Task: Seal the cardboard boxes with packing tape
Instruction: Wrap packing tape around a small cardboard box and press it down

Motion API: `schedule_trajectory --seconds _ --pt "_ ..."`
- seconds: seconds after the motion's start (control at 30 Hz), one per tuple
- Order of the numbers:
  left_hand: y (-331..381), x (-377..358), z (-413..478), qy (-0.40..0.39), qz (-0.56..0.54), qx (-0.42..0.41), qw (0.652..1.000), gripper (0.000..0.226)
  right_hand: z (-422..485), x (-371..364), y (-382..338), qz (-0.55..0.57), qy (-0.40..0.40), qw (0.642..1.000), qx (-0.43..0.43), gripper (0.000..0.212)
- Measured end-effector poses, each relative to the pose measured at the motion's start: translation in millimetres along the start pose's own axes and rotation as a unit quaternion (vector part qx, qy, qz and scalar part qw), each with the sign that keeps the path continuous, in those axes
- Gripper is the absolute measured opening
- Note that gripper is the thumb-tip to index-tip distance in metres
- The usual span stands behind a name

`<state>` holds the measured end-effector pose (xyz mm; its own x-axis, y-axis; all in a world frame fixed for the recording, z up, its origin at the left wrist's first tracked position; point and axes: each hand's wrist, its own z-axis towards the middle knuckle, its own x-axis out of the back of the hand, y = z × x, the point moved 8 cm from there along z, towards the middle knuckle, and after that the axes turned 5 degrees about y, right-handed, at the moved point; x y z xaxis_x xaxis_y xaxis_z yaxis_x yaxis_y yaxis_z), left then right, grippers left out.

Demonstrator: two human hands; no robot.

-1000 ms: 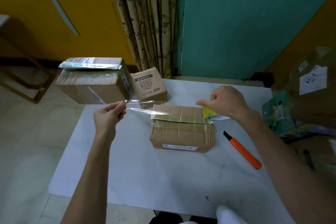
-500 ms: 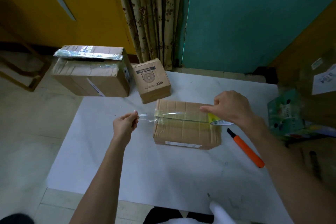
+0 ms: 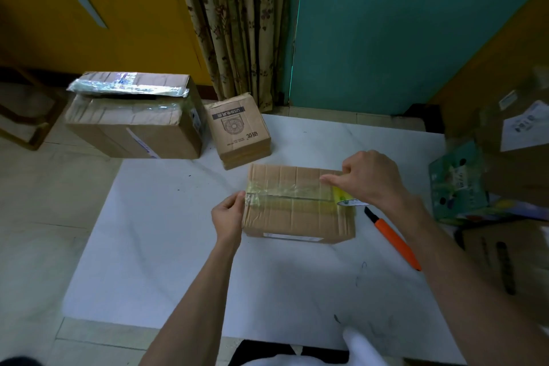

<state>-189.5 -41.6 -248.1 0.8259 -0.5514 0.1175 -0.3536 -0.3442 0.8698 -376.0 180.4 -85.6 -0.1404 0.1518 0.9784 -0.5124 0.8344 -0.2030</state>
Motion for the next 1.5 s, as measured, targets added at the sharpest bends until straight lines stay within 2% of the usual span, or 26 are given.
schedule_trajectory --seconds 0.1,0.13,0.23,0.27,0.3,0.37,0.4,0.47,0.57,0.63,0.7,0.87,1.03,1.17,1.33,1.4,1.47,1.5 --pt "-3 -3 0 -0.024 0.063 -0.029 0.997 0.012 -1 -1 0 -0.009 0.002 1.000 0.006 0.066" --pt "-6 -2 1 -0.022 0.081 -0.012 0.996 0.027 -1 -1 0 -0.009 0.004 1.000 0.005 0.065" --pt "-12 1 6 -0.025 0.130 0.056 0.990 0.090 0 0 0 -0.005 0.011 1.000 0.005 0.064" --pt "-8 3 6 -0.026 0.152 0.048 0.987 0.095 0 -1 0 -0.005 0.011 1.000 0.006 0.063" --pt "-1 5 8 -0.022 0.168 0.027 0.985 0.085 0 -2 -2 -0.006 0.011 1.000 0.008 0.063" --pt "30 2 2 -0.009 0.139 -0.010 0.990 0.038 1 -3 -3 -0.012 0.014 1.000 0.011 0.063" --pt "48 -3 -3 -0.003 0.111 -0.026 0.993 0.038 1 -4 -2 -0.013 0.014 1.000 0.012 0.063" --pt "70 -22 -10 -0.031 0.112 -0.032 0.993 0.055 1 -3 -3 -0.012 0.018 1.000 0.014 0.062" --pt "69 -53 -25 -0.081 0.268 -0.063 0.958 0.075 1 -2 -1 -0.009 0.023 1.000 0.012 0.062" --pt "66 -56 -37 -0.048 0.374 -0.112 0.919 0.075 -1 -2 1 -0.001 0.030 1.000 0.006 0.063" --pt "70 -56 -42 -0.008 0.411 -0.152 0.899 0.071 -4 0 6 0.013 0.045 0.999 0.001 0.065" --pt "74 -56 -39 -0.002 0.438 -0.176 0.882 0.068 -8 2 15 0.055 0.039 0.998 -0.012 0.067" --pt "72 -56 -40 -0.009 0.435 -0.196 0.879 0.066 -15 -1 43 0.086 0.038 0.994 -0.053 0.068" --pt "69 -56 -39 -0.008 0.450 -0.195 0.872 0.072 -25 -12 86 0.026 0.035 0.996 -0.075 0.069" --pt "70 -64 -38 -0.017 0.452 -0.223 0.863 0.070 -46 -59 128 0.071 0.032 0.984 -0.160 0.070" --pt "77 -70 -44 -0.007 0.489 -0.291 0.822 0.064 -45 -68 125 0.072 0.036 0.984 -0.160 0.069" --pt "83 -81 -53 -0.020 0.546 -0.379 0.747 0.062 -42 -71 126 0.061 0.030 0.986 -0.151 0.069" --pt "84 -91 -61 -0.054 0.565 -0.411 0.713 0.067 -41 -71 128 0.059 0.028 0.987 -0.150 0.069"
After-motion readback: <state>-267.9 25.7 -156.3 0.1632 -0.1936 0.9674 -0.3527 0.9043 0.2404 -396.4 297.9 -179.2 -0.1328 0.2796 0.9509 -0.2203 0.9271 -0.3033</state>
